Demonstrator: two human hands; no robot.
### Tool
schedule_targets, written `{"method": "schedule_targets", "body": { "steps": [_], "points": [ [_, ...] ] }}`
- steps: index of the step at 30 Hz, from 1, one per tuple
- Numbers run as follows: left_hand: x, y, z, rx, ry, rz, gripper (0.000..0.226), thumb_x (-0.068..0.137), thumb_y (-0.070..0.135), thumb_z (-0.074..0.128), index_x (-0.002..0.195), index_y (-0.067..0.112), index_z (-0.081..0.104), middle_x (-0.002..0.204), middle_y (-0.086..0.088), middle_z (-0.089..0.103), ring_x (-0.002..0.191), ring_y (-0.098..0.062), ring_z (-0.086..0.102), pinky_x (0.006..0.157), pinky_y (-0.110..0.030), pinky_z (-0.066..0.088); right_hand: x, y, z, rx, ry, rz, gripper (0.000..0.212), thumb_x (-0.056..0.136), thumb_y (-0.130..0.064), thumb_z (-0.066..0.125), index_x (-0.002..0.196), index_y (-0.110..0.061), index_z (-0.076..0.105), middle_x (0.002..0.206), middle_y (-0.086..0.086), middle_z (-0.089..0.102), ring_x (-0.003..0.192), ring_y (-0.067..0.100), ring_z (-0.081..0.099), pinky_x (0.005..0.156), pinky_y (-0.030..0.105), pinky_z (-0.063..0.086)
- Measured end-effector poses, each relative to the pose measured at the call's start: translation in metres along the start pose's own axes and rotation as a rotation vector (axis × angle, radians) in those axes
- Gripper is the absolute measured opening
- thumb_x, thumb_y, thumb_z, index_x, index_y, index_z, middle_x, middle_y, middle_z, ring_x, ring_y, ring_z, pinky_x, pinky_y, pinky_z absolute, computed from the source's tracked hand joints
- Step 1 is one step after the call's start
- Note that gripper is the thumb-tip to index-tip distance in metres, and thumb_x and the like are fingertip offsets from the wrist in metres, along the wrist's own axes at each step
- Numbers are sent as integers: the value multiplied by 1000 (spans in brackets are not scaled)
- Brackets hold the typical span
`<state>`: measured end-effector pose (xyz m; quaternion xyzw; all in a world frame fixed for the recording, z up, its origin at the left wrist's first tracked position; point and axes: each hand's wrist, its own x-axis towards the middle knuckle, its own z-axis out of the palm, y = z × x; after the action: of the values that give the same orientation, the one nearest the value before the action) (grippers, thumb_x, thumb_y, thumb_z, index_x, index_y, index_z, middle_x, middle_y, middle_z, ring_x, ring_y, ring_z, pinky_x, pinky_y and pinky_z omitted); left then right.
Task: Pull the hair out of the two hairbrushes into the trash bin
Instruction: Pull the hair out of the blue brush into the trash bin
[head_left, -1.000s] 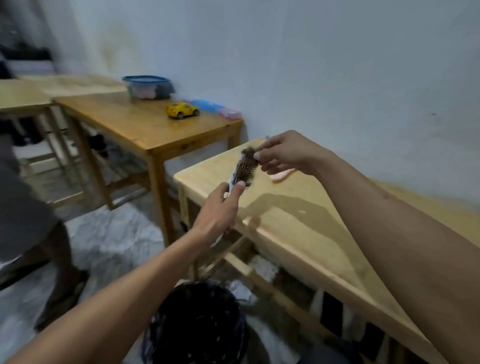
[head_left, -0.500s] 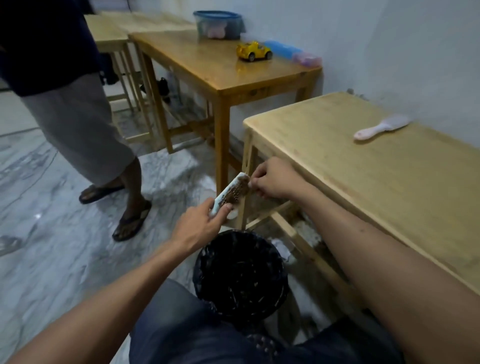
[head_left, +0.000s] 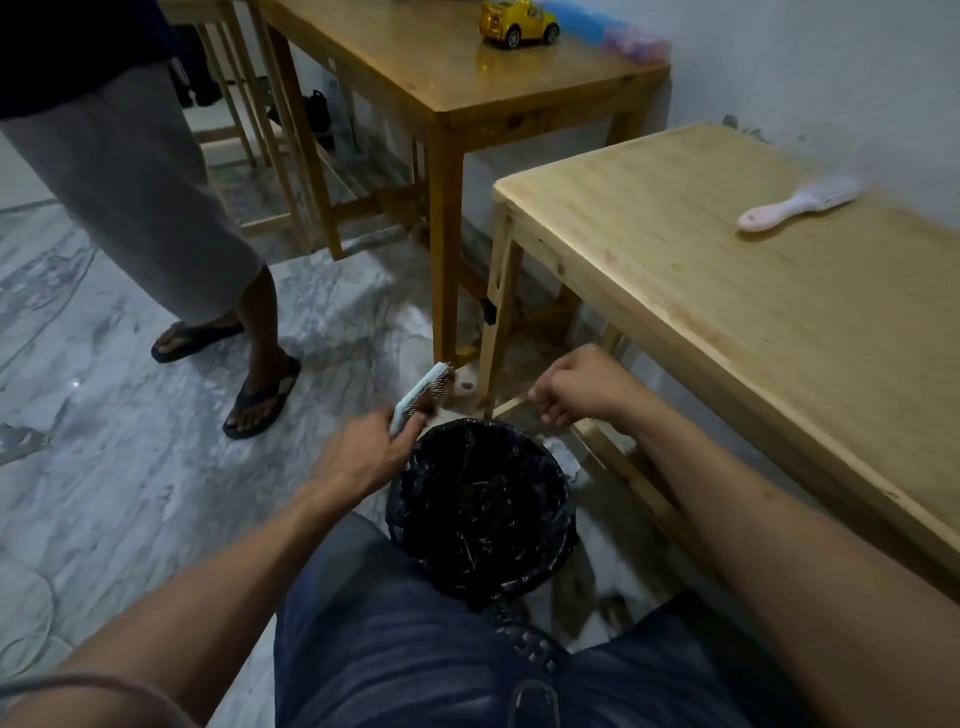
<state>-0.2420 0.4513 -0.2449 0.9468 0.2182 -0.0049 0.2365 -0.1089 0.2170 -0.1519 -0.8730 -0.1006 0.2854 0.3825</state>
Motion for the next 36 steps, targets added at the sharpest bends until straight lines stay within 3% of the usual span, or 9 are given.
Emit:
{"method": "schedule_targets", "body": {
  "steps": [6,8,12,18,21,23,27,32,36],
  "points": [
    [-4,24,-5,130,48,149,48,95,67,38,103,22,53,70,-5,59,56,-25,56,48,-31,40,7,11,22,74,-170,43,50,95,-44,68,135,-17,55,107,6,71,86,15,73,73,29,58],
    [-7,30,-8,171,70,201,46,95,66,37,101,22,49,68,-5,57,54,-27,53,47,-31,35,13,14,29,193,-155,28,57,92,-50,71,132,-11,62,113,8,74,88,15,78,76,29,62],
    [-8,29,-8,175,102,250,44,96,63,39,103,20,49,61,-1,50,49,-25,48,44,-30,30,18,18,35,306,-156,-4,25,96,-24,72,108,-2,75,95,9,77,70,10,69,65,23,57],
    [-1,6,-11,182,123,68,49,96,65,38,102,18,51,73,-12,61,60,-33,56,51,-35,41,25,35,13,243,-213,5,19,99,-17,67,97,-1,76,71,1,68,66,11,60,66,27,51],
    [-2,3,-11,212,134,68,49,96,65,37,101,19,51,69,-9,58,56,-30,53,49,-34,40,22,39,8,203,-197,0,15,101,-17,64,92,-9,73,74,2,67,71,14,59,70,31,51],
    [-4,10,-9,229,138,129,47,96,64,39,101,20,51,64,-3,54,52,-28,53,45,-32,38,18,35,13,172,-186,-26,13,99,-22,67,108,-13,72,90,2,70,81,17,64,76,33,53],
    [-6,31,-6,275,144,298,42,98,58,42,105,18,51,57,5,42,44,-22,43,40,-28,28,12,21,36,172,-270,-32,55,95,-31,72,144,-18,51,123,1,67,98,17,72,74,28,56],
    [-6,33,-11,301,165,346,43,99,57,40,107,16,51,63,-5,58,47,-26,49,45,-31,38,23,29,53,188,-195,-67,4,95,-24,73,94,-22,76,86,-4,74,77,11,68,68,28,53],
    [-1,14,-16,244,151,154,49,98,61,37,107,15,52,72,-10,63,55,-29,54,51,-36,45,21,34,35,100,-221,-70,7,92,-22,76,87,-23,80,82,-3,77,78,11,67,72,30,52]
  ]
}}
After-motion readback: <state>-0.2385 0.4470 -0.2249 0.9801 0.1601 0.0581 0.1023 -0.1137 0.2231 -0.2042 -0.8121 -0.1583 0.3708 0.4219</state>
